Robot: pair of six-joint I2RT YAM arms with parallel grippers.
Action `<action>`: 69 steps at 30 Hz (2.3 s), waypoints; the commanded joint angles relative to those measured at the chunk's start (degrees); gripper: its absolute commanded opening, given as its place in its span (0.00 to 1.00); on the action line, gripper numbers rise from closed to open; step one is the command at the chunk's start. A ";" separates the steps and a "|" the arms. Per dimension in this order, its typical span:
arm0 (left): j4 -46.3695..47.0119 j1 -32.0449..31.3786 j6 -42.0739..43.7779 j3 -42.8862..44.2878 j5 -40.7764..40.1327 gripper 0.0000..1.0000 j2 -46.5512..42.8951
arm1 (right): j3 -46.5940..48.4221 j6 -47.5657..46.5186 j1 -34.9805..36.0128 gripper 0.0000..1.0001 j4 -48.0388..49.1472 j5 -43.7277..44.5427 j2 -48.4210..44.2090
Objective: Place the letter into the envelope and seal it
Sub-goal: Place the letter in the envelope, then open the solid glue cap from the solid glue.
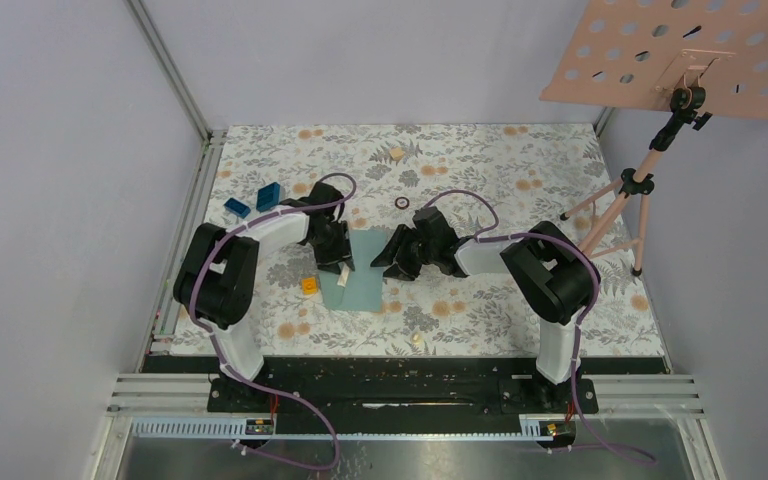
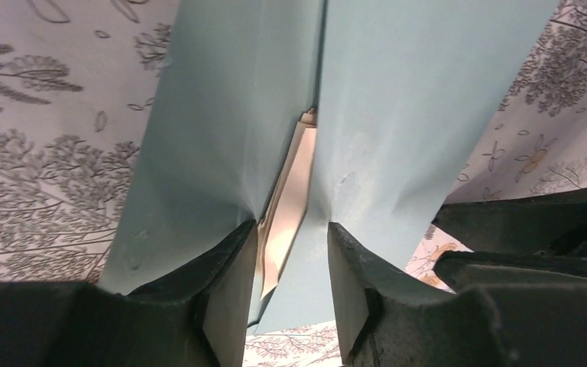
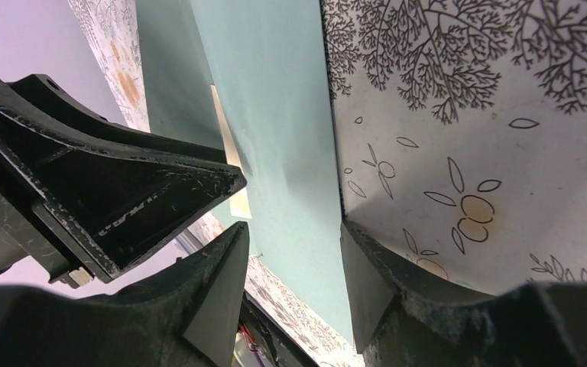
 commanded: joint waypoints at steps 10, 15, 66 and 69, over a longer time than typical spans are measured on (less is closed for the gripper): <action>7.92 -0.58 -5.89 1.52 16.42 0.39 0.96 | -0.41 -0.63 0.80 0.55 -2.85 0.61 2.43; 6.42 -0.48 -5.73 2.30 16.57 0.42 0.26 | -1.14 -0.58 0.76 0.55 -2.68 0.99 1.60; -11.50 11.59 9.49 36.86 -9.67 0.63 18.30 | -25.72 -16.49 2.33 0.09 -34.33 31.14 -58.96; -12.05 11.07 9.77 38.92 -11.33 0.62 21.40 | -25.70 -16.31 2.30 0.09 -34.37 30.96 -59.52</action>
